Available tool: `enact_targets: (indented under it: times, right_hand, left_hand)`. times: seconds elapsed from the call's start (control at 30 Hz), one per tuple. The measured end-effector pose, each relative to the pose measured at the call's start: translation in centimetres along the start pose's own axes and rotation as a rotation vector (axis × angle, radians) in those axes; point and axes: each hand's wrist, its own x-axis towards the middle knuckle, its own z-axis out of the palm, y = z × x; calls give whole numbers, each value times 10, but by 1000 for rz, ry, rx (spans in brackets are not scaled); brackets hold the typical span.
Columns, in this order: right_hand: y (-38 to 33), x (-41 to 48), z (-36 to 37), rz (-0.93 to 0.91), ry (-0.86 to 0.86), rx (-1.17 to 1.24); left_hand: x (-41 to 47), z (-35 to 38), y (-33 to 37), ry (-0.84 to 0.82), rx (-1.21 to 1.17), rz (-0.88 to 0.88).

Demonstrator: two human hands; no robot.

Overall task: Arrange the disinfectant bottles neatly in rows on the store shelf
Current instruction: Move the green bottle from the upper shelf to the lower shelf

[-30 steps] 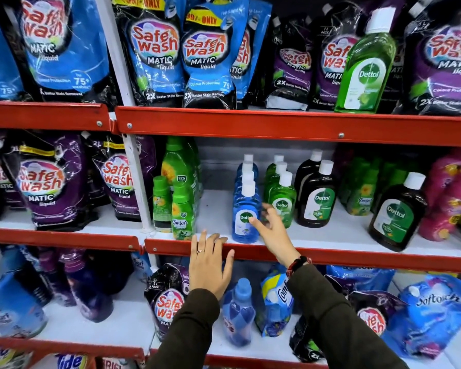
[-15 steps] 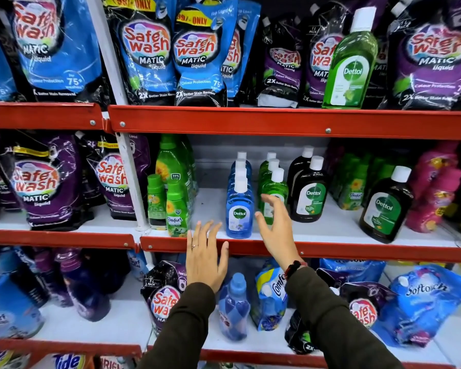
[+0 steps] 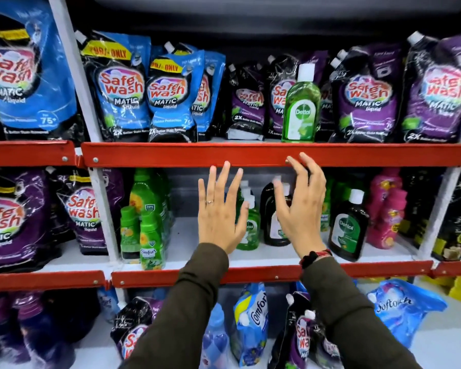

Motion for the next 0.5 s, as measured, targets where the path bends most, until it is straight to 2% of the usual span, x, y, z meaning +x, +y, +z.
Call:
enact_targets:
  times: [0.27, 0.5]
  right_hand:
    - [5, 96, -18, 92, 22, 39]
    - [8, 157, -23, 399, -275, 325]
  left_hand:
    - [66, 5, 9, 77, 100, 9]
    - [71, 17, 3, 100, 147, 0]
